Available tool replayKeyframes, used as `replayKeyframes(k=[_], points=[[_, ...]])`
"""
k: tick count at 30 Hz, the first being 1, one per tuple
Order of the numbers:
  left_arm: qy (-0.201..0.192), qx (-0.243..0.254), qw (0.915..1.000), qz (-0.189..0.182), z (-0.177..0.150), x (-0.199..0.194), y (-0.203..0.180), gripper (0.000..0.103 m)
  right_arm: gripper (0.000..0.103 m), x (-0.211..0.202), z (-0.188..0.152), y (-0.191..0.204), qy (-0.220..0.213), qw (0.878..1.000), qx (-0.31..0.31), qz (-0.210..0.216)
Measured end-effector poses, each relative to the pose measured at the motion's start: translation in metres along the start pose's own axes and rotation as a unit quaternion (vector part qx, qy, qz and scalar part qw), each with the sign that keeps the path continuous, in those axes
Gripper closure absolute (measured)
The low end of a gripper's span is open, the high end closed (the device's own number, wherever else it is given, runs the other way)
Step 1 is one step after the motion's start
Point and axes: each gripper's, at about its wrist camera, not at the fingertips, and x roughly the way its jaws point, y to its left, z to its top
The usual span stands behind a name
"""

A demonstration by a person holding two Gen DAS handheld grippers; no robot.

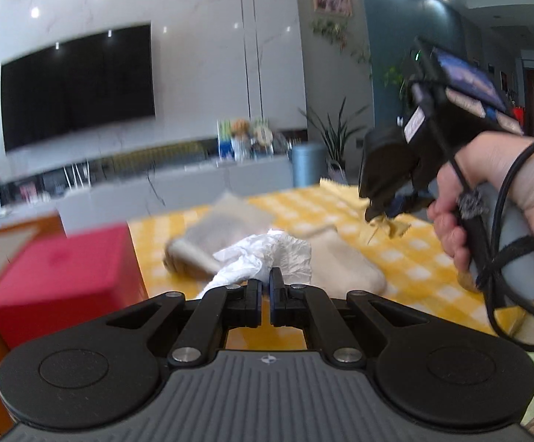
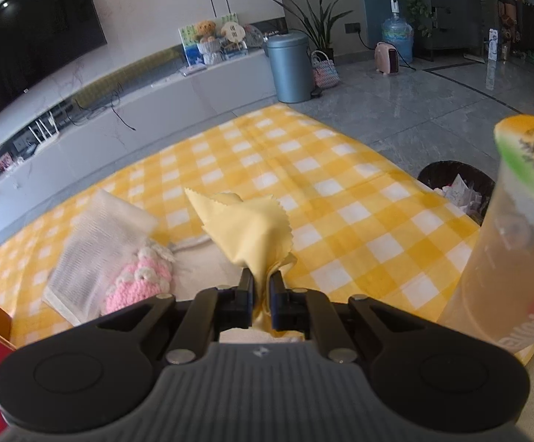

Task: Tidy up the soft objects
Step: 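Lift the white cloth with the left tool while the right tool lifts the yellow cloth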

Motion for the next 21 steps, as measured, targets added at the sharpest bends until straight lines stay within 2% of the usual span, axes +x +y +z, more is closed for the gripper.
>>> replayKeyframes(k=[10, 16, 21], points=[[-0.038, -0.003, 0.9993, 0.0, 0.045, -0.025, 0.001, 0.099, 0.097, -0.02, 0.002, 0.0, -0.018, 0.998, 0.01, 0.054], [-0.032, -0.003, 0.9995, 0.004, 0.063, -0.026, 0.006, 0.099, 0.097, -0.041, -0.001, 0.003, -0.031, 0.996, 0.005, 0.079], [-0.035, -0.024, 0.9991, -0.004, 0.08, -0.032, 0.025, 0.099, 0.097, -0.058, -0.001, 0.008, -0.045, 0.994, 0.004, 0.101]])
